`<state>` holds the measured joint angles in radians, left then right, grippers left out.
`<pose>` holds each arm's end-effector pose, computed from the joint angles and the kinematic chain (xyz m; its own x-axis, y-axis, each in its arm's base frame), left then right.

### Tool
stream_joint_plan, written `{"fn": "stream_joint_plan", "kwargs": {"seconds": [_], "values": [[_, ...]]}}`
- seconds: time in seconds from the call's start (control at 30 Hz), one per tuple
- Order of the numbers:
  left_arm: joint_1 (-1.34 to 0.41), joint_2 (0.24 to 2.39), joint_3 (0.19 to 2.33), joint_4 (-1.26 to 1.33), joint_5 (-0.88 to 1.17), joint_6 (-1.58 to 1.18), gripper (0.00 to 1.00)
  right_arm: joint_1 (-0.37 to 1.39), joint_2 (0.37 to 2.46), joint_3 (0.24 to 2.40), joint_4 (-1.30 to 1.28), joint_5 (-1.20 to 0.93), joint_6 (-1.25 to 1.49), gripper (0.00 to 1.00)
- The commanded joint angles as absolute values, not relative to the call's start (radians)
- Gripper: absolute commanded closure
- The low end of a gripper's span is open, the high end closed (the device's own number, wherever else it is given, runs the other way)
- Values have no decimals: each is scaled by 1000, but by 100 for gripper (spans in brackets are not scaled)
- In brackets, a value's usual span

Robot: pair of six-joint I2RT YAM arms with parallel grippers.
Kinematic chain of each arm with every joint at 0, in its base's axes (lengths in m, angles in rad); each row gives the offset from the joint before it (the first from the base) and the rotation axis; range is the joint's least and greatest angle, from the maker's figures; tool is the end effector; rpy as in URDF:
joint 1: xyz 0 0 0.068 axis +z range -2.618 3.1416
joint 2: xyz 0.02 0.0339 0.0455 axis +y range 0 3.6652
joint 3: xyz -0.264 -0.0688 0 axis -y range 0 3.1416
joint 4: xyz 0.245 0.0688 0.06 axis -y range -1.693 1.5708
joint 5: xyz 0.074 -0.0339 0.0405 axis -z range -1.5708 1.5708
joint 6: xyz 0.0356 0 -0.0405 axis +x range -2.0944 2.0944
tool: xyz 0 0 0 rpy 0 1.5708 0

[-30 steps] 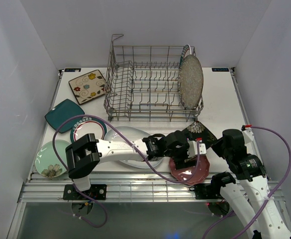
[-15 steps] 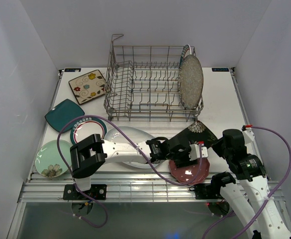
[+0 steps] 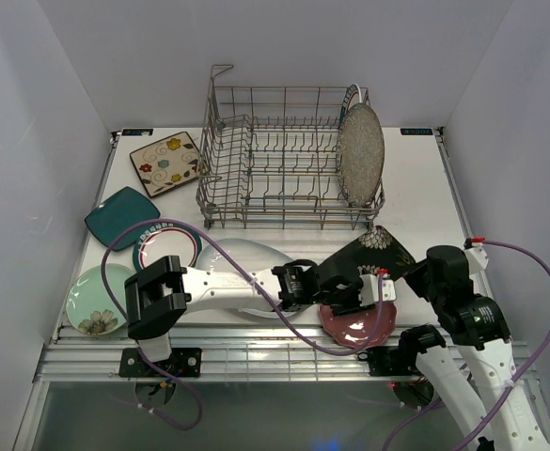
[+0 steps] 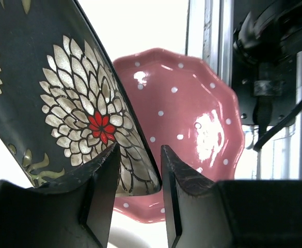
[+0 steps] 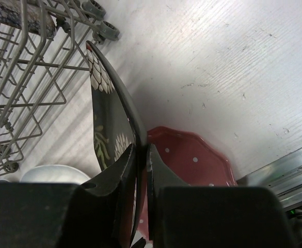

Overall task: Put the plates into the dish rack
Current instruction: Pick up the plate from the corner of the board.

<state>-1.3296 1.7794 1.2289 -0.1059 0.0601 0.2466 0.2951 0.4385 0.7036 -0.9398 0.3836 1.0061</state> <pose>0.0939 -0.3905 0.2279 0.0980 0.6216 -0.7772 0.9866 0.0418 0.1578 0.0855 0.0120 0.2808 -0.3115 0.7241 -0.6154 0.5102 0.6738 0.5345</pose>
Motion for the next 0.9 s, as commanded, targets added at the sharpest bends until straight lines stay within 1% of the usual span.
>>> {"fn": "stream_joint_plan", "kwargs": {"seconds": [0.0,0.3,0.43,0.73,0.8,0.87], "values": [[-1338,1675,1279,-115,55,247,53,298,402,810,-839,410,1066,92],[-1348,1648,1308,-150,90,241,53,298,376,885,-899,425,1060,92],[-1367,1646,1341,-161,71,244,52,298,390,943,-907,384,1028,92],[-1410,1641,1381,-186,25,262,52,298,411,1052,-911,368,1009,92],[-1416,1649,1399,-192,15,270,53,298,422,1074,-907,362,1006,92],[-1420,1660,1414,-198,-29,281,58,298,434,1088,-897,341,1003,92]]}}
